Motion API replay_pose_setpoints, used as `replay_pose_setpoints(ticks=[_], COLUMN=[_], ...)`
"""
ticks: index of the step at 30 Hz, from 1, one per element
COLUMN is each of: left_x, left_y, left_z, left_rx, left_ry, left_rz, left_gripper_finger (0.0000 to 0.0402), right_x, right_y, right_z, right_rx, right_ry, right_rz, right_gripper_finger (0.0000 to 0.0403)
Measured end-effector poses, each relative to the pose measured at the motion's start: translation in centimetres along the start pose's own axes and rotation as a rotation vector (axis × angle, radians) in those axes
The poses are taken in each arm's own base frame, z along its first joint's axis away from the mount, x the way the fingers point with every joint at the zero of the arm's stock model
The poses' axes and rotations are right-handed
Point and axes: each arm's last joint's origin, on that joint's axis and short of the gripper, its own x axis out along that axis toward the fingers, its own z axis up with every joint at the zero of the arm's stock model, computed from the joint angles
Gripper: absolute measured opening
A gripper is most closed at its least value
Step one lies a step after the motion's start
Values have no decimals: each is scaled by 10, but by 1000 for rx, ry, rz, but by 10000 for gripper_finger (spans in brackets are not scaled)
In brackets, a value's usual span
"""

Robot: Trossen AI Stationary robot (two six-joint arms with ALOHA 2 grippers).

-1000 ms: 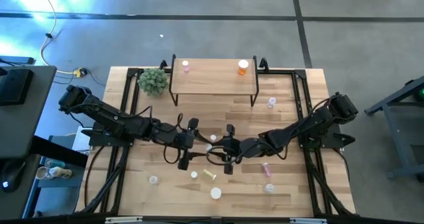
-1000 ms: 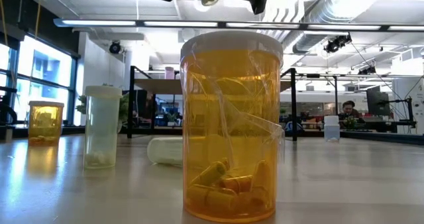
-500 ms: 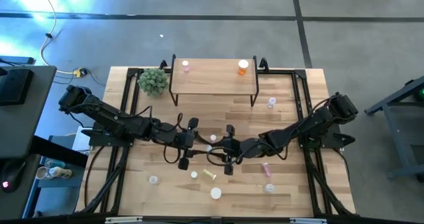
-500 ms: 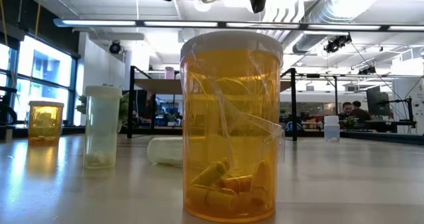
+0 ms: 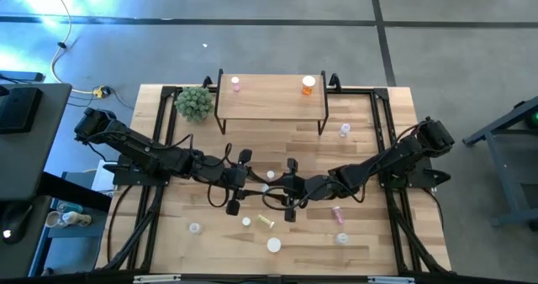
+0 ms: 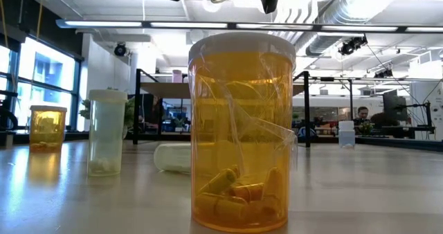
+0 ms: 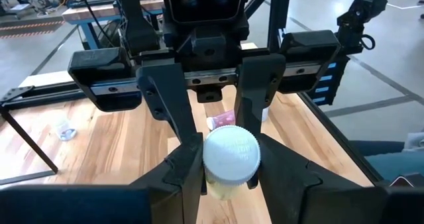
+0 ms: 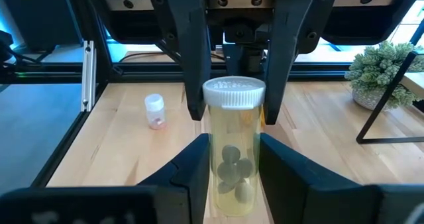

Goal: Pick and place medicine bottles onto shelf by color
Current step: Put the top yellow pill bottle on the shelf

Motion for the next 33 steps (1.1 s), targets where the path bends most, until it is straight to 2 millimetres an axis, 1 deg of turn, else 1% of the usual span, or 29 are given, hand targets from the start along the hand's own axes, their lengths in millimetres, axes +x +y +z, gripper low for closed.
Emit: replay_pose_setpoints(ticks=[4, 9, 14, 18, 21, 24, 28, 33], left_x=[0, 0, -3, -11, -22, -34, -52, -72], left_y=[1, 4, 12, 25, 43, 67, 106, 160], left_z=[0, -2, -1, 4, 9, 13, 19, 33], left_rx=[-1, -2, -16, -30, -37, -24, -31, -77], left_ry=[1, 19, 26, 20, 8, -8, -27, -18], left_rz=[0, 6, 29, 71, 127, 206, 324, 439], left_gripper_finger=[116, 116, 116, 115, 115, 115, 115, 115], right_x=[0, -3, -15, -27, -38, -48, -58, -65], right_y=[0, -1, -6, -10, -13, -16, -19, -22], right_z=[0, 4, 14, 22, 29, 34, 38, 41], right_rx=[0, 6, -18, -19, -18, -23, 3, 11], right_ry=[0, -14, -13, 4, 5, 16, 34, 30], right_rz=[-2, -7, -7, -3, 1, 4, 3, 4], right_gripper_finger=[139, 188, 229, 242, 243, 243, 243, 243])
